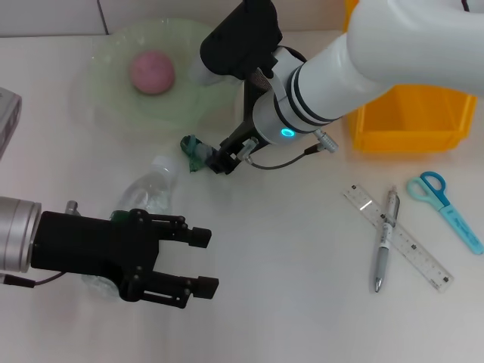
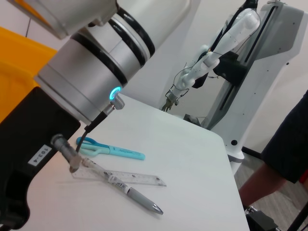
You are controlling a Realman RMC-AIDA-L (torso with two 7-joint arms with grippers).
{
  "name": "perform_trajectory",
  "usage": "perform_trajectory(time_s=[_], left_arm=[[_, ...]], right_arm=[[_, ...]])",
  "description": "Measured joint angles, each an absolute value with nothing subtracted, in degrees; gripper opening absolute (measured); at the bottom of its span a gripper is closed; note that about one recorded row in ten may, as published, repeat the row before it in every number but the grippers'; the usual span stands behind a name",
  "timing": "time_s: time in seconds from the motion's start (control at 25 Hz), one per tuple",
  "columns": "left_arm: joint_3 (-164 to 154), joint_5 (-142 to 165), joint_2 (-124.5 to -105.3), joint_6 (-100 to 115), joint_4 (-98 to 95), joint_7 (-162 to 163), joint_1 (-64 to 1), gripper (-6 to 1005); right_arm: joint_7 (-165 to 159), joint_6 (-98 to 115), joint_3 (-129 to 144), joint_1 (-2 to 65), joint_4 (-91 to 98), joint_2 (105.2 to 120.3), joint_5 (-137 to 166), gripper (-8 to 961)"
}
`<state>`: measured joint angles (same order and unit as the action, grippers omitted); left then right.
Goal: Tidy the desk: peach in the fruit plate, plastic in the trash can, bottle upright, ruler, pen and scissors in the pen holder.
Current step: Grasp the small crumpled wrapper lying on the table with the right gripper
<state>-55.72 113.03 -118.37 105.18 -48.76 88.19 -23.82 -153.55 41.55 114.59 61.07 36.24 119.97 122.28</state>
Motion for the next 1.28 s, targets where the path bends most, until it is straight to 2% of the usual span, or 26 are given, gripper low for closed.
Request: perform_trajectory(time_s=[0.12, 0.44, 0.68, 1.08, 1.28], left_arm=[[-55.72, 113.03, -118.38, 105.14, -48.39, 88.11, -24.05, 759], [-55.72, 113.03, -118.48, 104.53, -47.23, 87.90, -24.71, 757], [-55.74, 113.03, -118.48, 104.29, -47.06, 87.82, -24.79, 755], [-55.81, 113.02, -118.40, 104.42, -46.99, 87.80, -24.52, 752], [-55.81, 113.02, -118.39, 104.64, -47.00, 87.80, -24.52, 751]], right_arm=[[-153.53, 41.07, 115.20, 60.84, 35.95, 119.97, 122.25, 363], [-152.87, 40.39, 115.36, 59.63, 36.68, 119.97, 122.18, 193], [-152.80, 40.48, 115.40, 59.47, 36.94, 119.97, 122.16, 4], [-151.29, 42.92, 114.86, 56.55, 41.62, 119.89, 122.29, 11], [-148.09, 45.91, 111.32, 52.75, 46.23, 119.52, 122.77, 22]])
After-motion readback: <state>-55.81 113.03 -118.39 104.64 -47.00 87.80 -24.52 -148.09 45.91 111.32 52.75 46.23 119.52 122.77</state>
